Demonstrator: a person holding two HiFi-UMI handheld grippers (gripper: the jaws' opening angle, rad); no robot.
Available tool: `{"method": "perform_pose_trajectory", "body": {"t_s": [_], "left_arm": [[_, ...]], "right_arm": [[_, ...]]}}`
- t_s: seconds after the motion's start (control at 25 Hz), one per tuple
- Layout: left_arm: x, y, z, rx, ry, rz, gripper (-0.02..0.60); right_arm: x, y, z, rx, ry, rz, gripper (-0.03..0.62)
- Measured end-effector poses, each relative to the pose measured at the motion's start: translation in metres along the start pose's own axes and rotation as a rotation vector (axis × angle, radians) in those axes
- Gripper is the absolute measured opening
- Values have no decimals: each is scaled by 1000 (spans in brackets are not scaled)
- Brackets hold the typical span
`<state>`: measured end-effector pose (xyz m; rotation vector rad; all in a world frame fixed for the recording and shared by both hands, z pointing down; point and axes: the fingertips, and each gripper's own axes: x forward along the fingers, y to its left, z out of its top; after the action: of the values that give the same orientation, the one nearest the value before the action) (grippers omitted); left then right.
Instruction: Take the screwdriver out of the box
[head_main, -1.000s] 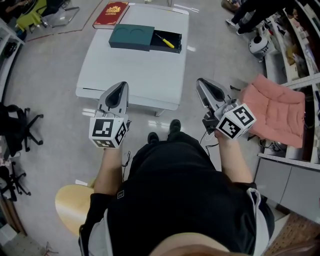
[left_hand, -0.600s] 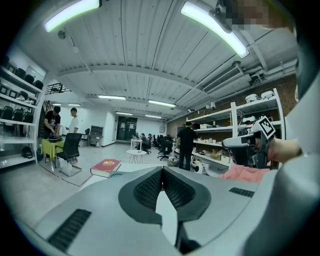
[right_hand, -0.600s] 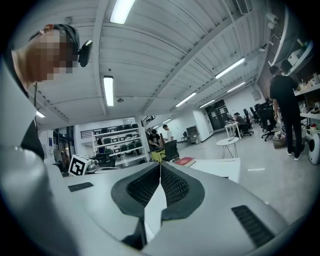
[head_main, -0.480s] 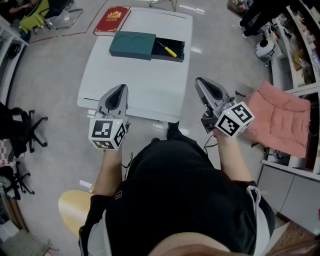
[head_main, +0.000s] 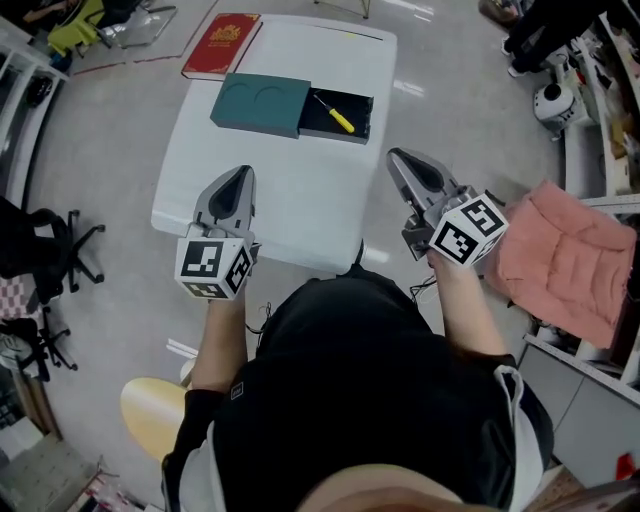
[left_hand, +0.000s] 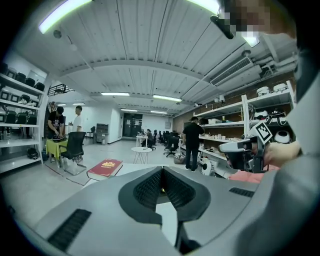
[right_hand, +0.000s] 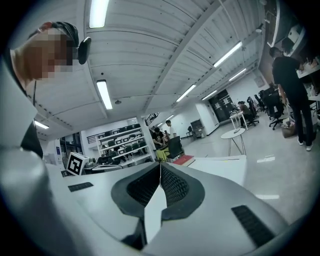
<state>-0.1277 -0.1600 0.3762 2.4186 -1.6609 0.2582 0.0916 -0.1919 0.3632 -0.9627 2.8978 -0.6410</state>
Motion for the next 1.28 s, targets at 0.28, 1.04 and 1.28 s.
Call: {"method": "perform_pose_trajectory", "body": {"t_s": [0.28, 1.04, 1.28], "left_arm": [[37, -3, 9, -23, 25, 63, 15], [101, 22, 5, -15, 67, 96, 15], [122, 47, -5, -29, 64, 39, 15]], "right_arm": [[18, -45, 17, 18, 23, 63, 31], [68, -115, 10, 43, 127, 49, 31], [104, -119, -4, 17, 197, 4, 32]]}}
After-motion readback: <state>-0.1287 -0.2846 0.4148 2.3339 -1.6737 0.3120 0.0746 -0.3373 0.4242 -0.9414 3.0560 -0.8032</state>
